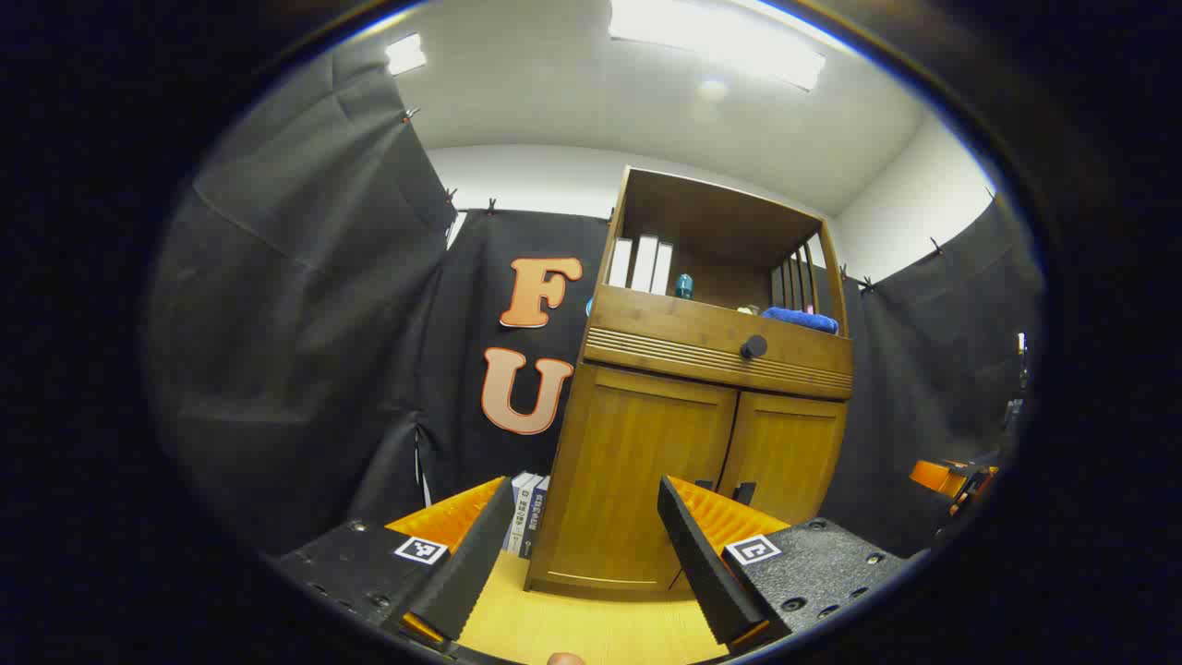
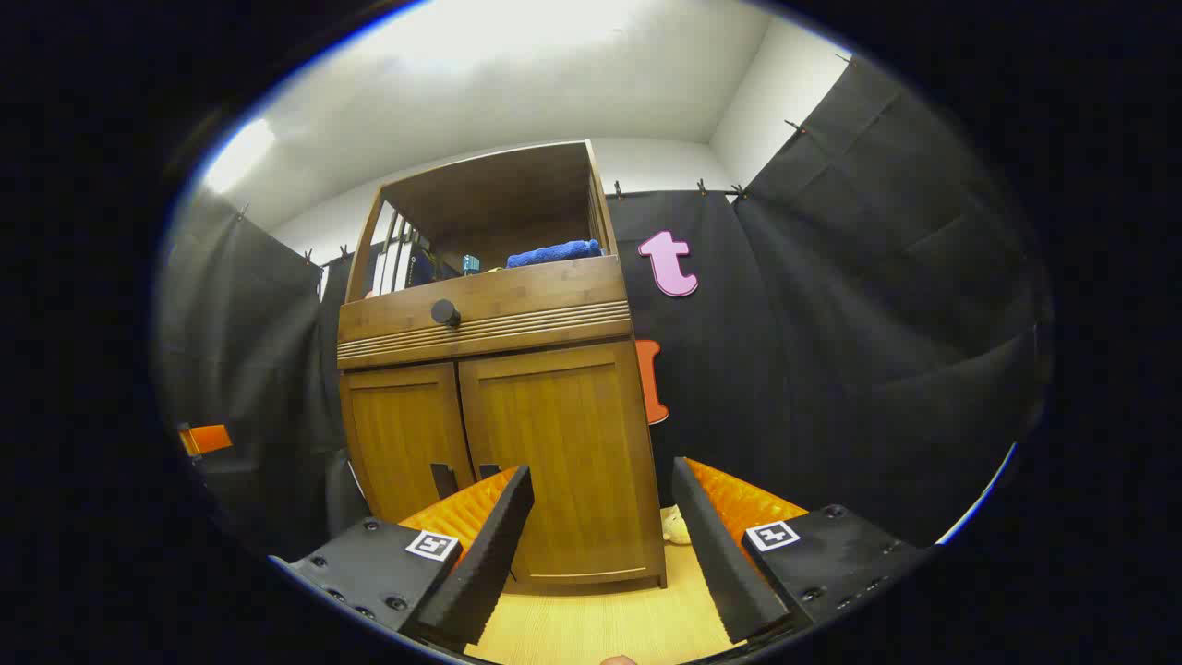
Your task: Open the right door of the double-door shoe cabinet with the right hand, and open the left door with the left hand.
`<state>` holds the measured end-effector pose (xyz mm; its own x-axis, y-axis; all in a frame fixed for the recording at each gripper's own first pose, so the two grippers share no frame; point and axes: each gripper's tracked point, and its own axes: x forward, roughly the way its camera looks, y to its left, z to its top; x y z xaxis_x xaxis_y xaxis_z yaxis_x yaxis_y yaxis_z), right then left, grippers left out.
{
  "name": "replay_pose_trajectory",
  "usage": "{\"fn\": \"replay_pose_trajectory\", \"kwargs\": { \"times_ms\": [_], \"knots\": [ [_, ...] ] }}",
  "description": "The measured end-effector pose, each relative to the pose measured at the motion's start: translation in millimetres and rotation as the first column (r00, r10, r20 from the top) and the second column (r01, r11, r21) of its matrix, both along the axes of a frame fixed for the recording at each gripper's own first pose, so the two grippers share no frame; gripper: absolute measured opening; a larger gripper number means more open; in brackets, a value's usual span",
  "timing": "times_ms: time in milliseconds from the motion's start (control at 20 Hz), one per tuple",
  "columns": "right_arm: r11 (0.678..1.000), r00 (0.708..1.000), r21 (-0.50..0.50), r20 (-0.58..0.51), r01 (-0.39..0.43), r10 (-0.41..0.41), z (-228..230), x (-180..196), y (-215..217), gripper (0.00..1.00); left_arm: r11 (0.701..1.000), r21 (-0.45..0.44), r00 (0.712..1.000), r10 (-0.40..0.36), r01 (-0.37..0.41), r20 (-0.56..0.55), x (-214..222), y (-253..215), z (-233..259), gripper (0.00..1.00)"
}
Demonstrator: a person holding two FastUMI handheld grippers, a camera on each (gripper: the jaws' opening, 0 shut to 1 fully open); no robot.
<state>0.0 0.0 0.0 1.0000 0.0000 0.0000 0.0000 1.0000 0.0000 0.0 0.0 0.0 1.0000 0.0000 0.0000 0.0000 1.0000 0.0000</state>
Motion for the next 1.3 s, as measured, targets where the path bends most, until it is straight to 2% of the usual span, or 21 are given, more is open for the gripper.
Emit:
{"fn": "replay_pose_trajectory", "kwargs": {
  "times_ms": [100,150,250,350,450,500,550,600,700,750,800,1000,1100,1150,1200,1300],
  "knots": [
    [1.000,1.000,-0.027,-0.009,0.008,-0.008,-6.1,2.3,-7.3,0.89,0.999,0.031,1.000,-0.018,0.018,-0.008,1.6,-9.9,-4.8,0.94],
    [0.997,1.000,-0.069,-0.008,0.018,-0.019,-8.5,3.7,-10.1,0.97,0.999,0.034,1.000,-0.024,0.024,-0.010,2.9,-14.1,-8.2,0.91],
    [0.989,1.000,-0.148,-0.019,0.016,-0.019,-21.8,1.9,-14.5,0.97,0.998,0.060,1.000,-0.020,0.020,-0.002,6.9,-20.1,-14.6,0.94],
    [0.998,0.998,-0.057,-0.046,-0.038,0.036,-33.6,1.6,-4.9,0.97,0.997,0.071,1.000,-0.014,0.016,-0.025,13.1,-25.9,-30.8,0.91],
    [1.000,0.998,0.014,-0.060,-0.027,0.028,-32.4,2.1,-10.7,0.98,0.998,0.062,0.997,-0.018,0.023,-0.072,15.7,-31.4,-50.8,0.92],
    [1.000,0.998,0.012,-0.056,-0.017,0.018,-30.3,1.7,-13.3,0.98,0.998,0.046,0.997,-0.030,0.033,-0.077,12.6,-33.5,-53.9,0.94],
    [1.000,0.999,-0.002,-0.049,-0.001,0.001,-28.6,1.7,-17.8,0.98,0.998,0.027,0.996,-0.047,0.049,-0.078,9.9,-37.1,-54.3,0.92],
    [1.000,0.999,-0.013,-0.041,0.011,-0.012,-27.0,0.5,-20.6,0.97,0.998,0.016,0.995,-0.057,0.059,-0.078,8.8,-39.8,-54.3,0.93],
    [1.000,0.998,-0.005,-0.054,0.013,-0.013,-31.9,1.2,-19.3,0.97,0.998,0.023,0.995,-0.060,0.062,-0.076,8.1,-39.8,-53.0,0.94],
    [1.000,0.998,0.004,-0.065,0.005,-0.005,-35.4,2.5,-15.4,0.98,0.998,0.028,0.996,-0.062,0.064,-0.069,8.0,-40.5,-50.6,0.91],
    [1.000,0.998,0.003,-0.070,0.003,-0.003,-37.6,4.2,-13.7,0.97,0.997,0.033,0.996,-0.061,0.063,-0.063,8.8,-42.0,-49.4,0.94],
    [1.000,0.998,-0.021,-0.061,-0.015,0.014,-42.2,17.6,-2.5,0.98,0.997,0.059,0.997,-0.054,0.057,-0.051,17.4,-46.4,-49.2,0.98],
    [0.999,0.997,-0.030,-0.075,-0.018,0.016,-49.8,28.4,4.8,0.98,0.996,0.071,0.998,-0.045,0.048,-0.048,23.4,-47.8,-51.4,0.98],
    [0.999,0.996,-0.030,-0.082,-0.023,0.021,-54.0,35.6,7.1,0.93,0.996,0.070,0.998,-0.046,0.049,-0.048,26.3,-49.9,-53.0,0.98],
    [0.999,0.996,-0.031,-0.086,-0.026,0.024,-58.6,41.1,11.0,0.98,0.997,0.063,0.997,-0.051,0.054,-0.050,30.7,-51.6,-55.0,0.95],
    [0.999,0.994,-0.038,-0.101,-0.033,0.029,-67.7,50.4,17.3,0.98,0.997,0.049,0.997,-0.054,0.057,-0.057,38.7,-52.5,-61.8,0.92]
  ]
}}
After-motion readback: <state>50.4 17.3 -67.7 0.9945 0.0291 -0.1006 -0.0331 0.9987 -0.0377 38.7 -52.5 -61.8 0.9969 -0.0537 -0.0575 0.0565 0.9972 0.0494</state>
